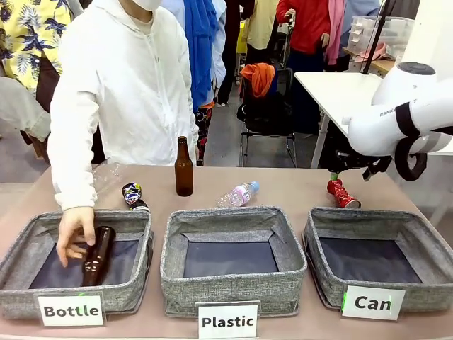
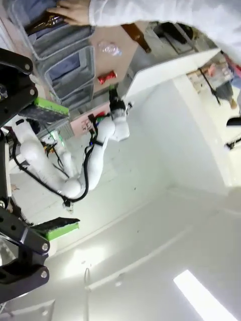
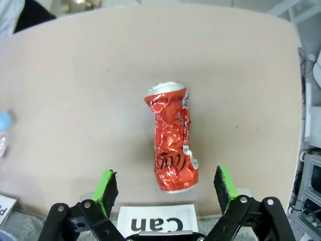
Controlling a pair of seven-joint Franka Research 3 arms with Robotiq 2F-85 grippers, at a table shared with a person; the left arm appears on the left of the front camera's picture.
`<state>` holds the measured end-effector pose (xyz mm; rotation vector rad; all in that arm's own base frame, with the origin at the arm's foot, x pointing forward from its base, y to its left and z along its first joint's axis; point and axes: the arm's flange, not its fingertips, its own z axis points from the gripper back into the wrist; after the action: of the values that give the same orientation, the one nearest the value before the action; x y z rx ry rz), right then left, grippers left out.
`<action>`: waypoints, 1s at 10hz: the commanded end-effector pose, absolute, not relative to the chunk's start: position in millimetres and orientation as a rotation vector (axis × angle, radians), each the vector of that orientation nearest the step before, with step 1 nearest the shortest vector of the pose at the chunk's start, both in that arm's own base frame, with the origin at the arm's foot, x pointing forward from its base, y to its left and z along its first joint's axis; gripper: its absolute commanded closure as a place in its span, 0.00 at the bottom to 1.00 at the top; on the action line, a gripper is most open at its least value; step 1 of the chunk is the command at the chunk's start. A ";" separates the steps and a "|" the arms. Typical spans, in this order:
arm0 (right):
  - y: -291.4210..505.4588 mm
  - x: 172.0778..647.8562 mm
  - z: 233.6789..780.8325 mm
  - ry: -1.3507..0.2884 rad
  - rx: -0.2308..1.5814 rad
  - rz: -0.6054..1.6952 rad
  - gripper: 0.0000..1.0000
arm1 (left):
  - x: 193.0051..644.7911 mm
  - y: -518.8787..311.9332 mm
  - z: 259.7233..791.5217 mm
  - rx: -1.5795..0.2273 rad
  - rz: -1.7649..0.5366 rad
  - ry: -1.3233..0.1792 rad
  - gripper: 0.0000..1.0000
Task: Sort the can waste into the basket.
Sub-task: Pick up the can waste from the table and place it in the right Fabric basket.
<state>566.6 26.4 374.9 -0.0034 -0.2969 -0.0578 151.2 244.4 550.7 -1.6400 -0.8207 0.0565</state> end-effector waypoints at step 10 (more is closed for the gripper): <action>39.7 612.4 311.5 -0.225 -0.040 -0.103 0.00 | 200.5 227.8 525.6 -1.745 0.035 -0.570 0.00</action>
<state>603.1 33.1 307.3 0.0014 -0.2293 -0.0624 190.7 233.3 532.0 -1.7612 -0.6124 0.0178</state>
